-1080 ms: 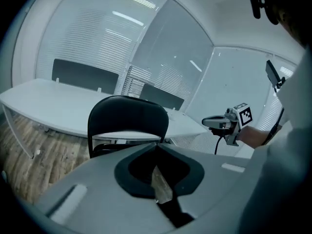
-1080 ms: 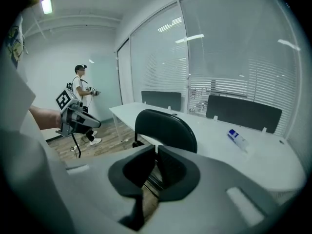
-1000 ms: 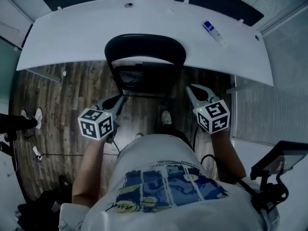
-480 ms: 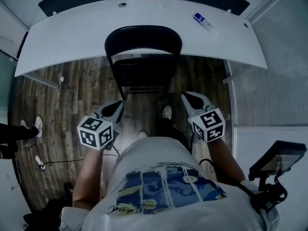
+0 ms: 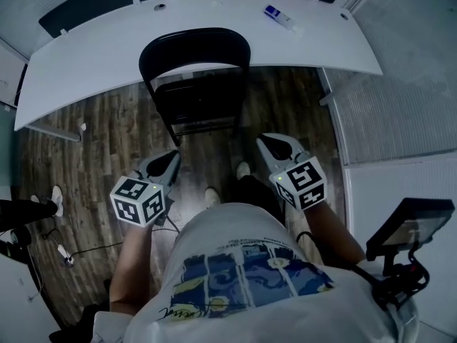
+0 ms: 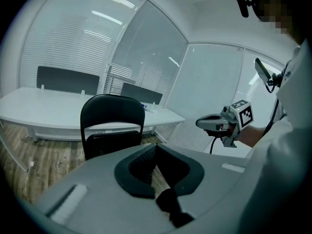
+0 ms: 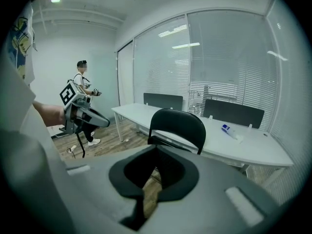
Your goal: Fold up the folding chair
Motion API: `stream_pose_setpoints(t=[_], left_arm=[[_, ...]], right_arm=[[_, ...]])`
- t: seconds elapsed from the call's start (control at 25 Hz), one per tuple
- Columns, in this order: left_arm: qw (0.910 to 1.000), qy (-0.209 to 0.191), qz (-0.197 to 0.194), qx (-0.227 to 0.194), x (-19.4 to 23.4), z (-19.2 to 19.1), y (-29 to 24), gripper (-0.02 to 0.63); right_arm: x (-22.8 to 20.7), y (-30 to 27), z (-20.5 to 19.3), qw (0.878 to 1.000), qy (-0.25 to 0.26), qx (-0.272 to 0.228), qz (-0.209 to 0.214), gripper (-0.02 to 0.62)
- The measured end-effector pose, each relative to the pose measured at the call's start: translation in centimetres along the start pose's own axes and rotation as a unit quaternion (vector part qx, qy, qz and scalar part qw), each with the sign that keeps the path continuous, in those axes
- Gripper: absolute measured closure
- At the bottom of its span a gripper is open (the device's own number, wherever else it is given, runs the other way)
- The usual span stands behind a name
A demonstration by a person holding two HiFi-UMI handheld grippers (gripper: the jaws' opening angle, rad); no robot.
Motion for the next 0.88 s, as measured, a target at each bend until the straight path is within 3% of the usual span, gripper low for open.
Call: stream_pose_setpoints(t=[0.88], left_arm=[[1.0000, -0.006, 0.005, -0.004, -8.9, -2.2, 1.3, 0.600]], right_arm=[[2.4, 8.0, -3.2, 0.999, 0.020, -0.012, 0.023, 0.592]])
Point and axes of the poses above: the fingertips, and each gripper's own axes: y backward along the fingers, x to its left, z out of its top, the point moved 8 cm from there along y, backward along the fingers, and after that the axes turned 3 degrees about z, right-handed, at the moved point
